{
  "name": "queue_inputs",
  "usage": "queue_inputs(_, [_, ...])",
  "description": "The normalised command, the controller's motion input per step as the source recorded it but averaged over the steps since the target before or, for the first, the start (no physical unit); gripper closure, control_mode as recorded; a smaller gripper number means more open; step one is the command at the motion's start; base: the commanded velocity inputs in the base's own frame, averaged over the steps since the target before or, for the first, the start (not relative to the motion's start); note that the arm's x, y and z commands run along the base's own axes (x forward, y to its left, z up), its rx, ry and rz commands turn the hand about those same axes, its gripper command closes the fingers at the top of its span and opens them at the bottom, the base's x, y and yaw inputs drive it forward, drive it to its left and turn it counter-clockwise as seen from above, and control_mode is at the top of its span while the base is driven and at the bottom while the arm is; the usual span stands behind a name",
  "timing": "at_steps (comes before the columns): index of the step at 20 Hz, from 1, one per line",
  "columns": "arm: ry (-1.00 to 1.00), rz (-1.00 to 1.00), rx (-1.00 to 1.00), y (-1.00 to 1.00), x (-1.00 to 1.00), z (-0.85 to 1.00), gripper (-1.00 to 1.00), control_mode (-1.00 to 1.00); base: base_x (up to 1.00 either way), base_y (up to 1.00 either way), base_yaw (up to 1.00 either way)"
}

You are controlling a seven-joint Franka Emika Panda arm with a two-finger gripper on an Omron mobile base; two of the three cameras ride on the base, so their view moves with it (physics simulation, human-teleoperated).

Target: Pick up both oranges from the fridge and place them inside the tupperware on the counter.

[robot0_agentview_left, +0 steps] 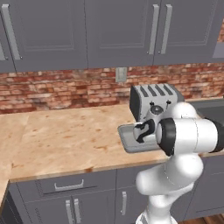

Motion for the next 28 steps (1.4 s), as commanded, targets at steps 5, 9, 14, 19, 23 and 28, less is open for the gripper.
queue_inputs(5, [0.0, 0.0, 0.0, 0.02, 0.02, -0.17, -1.0, -1.0, 0.0, 0.0, 0.0])
queue_inputs(9, [0.0, 0.0, 0.0, 0.02, -0.41, 0.0, -1.0, -1.0, 0.0, 0.0, 0.0])
queue_inputs(14, [-0.04, 0.0, 0.0, 0.0, -0.57, 0.28, -1.0, -1.0, 0.0, 0.0, 0.0])
queue_inputs(19, [0.0, -0.01, 0.0, -0.09, -0.19, 0.93, -1.0, -1.0, 0.0, 0.0, 0.0])
queue_inputs(23, [0.02, 0.0, 0.0, -0.16, 0.0, 1.0, -1.0, -1.0, 0.0, 0.0, 0.0])
queue_inputs(28, [0.04, 0.0, 0.0, -0.24, -0.58, 0.85, -1.0, -1.0, 0.0, 0.0, 0.0])
